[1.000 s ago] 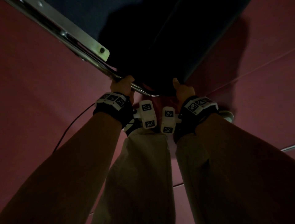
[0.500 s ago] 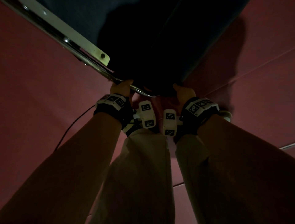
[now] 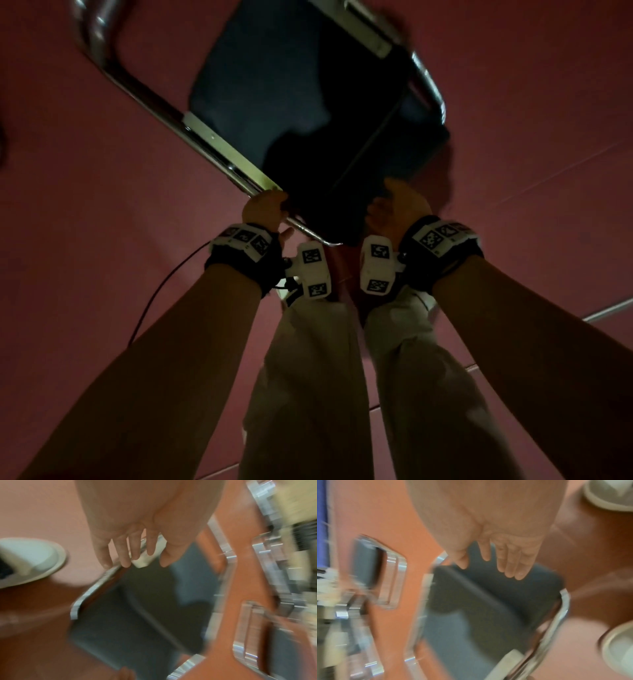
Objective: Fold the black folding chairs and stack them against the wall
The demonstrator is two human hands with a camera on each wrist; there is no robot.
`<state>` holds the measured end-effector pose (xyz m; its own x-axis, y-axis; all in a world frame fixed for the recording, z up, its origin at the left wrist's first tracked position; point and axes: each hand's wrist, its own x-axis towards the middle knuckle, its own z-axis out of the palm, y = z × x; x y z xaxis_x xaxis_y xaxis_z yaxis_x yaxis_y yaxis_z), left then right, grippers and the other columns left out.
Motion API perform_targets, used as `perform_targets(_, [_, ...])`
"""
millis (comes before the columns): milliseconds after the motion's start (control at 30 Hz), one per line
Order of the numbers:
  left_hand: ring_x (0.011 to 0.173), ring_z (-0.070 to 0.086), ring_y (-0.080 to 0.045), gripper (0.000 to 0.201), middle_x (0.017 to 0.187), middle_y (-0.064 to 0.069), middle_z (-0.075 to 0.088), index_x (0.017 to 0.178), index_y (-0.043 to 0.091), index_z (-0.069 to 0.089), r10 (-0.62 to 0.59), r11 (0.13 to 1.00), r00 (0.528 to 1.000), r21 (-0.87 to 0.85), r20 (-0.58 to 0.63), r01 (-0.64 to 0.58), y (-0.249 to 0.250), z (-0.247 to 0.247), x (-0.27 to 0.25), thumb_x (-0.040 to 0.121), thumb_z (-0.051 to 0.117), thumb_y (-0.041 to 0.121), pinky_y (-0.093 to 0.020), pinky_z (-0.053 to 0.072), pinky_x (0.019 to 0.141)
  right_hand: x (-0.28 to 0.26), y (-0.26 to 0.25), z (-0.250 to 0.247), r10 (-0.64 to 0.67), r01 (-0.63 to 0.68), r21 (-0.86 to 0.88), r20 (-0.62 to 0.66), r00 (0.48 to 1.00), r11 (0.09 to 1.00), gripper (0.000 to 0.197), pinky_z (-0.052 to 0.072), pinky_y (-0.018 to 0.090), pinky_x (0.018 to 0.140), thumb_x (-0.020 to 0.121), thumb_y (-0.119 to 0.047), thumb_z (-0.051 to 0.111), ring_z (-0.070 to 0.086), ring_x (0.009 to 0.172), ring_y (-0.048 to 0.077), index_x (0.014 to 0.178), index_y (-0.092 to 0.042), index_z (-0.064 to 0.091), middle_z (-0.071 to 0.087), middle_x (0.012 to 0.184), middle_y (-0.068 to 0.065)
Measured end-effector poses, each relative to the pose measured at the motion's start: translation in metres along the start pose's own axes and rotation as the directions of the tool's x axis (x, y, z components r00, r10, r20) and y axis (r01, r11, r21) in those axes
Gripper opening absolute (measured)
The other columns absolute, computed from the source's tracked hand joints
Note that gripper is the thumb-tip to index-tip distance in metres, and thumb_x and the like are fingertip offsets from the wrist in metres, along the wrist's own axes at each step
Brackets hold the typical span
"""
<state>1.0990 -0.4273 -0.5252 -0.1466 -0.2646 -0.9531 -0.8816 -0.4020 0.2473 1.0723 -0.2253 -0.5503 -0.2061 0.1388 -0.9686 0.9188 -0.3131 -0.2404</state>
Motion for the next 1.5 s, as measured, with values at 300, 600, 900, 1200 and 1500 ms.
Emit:
perform_targets(300, [0.069,0.054,-0.012,0.019,0.081,0.002,0.059,0.109,0.02,0.057,0.329,0.895,0.932,-0.265,-0.153,-0.359,0.124,-0.057,-0.241,0.094,0.059,0.008,-0.028,0.043,0.06,-0.255,-0.132,0.061,-0.135,0.117,0.089,0.241,0.961,0.989,0.022,0.05,0.04,0.089,0.098,-0.033,0.054,0.058,0.095,0.025,0.113,-0.016,0.055,0.057,0.1,0.009])
perform_targets(600, [0.083,0.056,-0.012,0.024,0.092,0.003,0.062,0.116,0.023,0.059,0.545,0.67,0.764,-0.368,-0.345,-0.645,0.168,-0.161,-0.503,0.095,0.057,0.013,-0.038,0.044,0.088,-0.526,-0.194,0.087,-0.265,0.271,0.069,0.534,0.803,0.96,0.022,0.046,0.035,0.073,0.096,-0.03,0.051,0.052,0.069,0.023,0.079,-0.017,0.047,0.051,0.078,0.008])
perform_targets(900, [0.102,0.062,-0.018,0.017,0.102,0.002,0.065,0.111,0.026,0.061,0.595,0.355,0.595,-0.488,-0.54,-0.797,0.175,-0.269,-0.654,0.098,0.056,0.016,-0.037,0.044,0.085,-0.707,-0.195,0.146,-0.288,0.394,0.027,0.728,0.622,0.919,0.013,0.052,0.043,0.084,0.097,-0.028,0.053,0.061,0.101,0.031,0.097,-0.015,0.054,0.061,0.109,0.015])
perform_targets(1200, [0.107,0.062,-0.019,0.018,0.116,-0.002,0.065,0.113,0.025,0.06,0.616,0.235,0.473,-0.426,-0.63,-0.874,0.203,-0.386,-0.684,0.098,0.054,0.02,-0.036,0.041,0.078,-0.789,-0.158,0.247,-0.269,0.532,-0.024,0.843,0.466,0.846,0.017,0.053,0.04,0.079,0.097,-0.026,0.053,0.063,0.098,0.029,0.11,-0.015,0.055,0.062,0.102,0.011])
perform_targets(1500, [0.107,0.062,-0.02,0.02,0.118,-0.004,0.066,0.116,0.022,0.06,0.631,0.236,0.481,-0.441,-0.608,-0.866,0.258,-0.554,-0.639,0.098,0.054,0.019,-0.031,0.041,0.069,-0.83,-0.084,0.415,-0.282,0.592,-0.037,0.854,0.437,0.805,0.012,0.054,0.041,0.08,0.097,-0.025,0.053,0.064,0.094,0.029,0.103,-0.016,0.057,0.061,0.107,0.013])
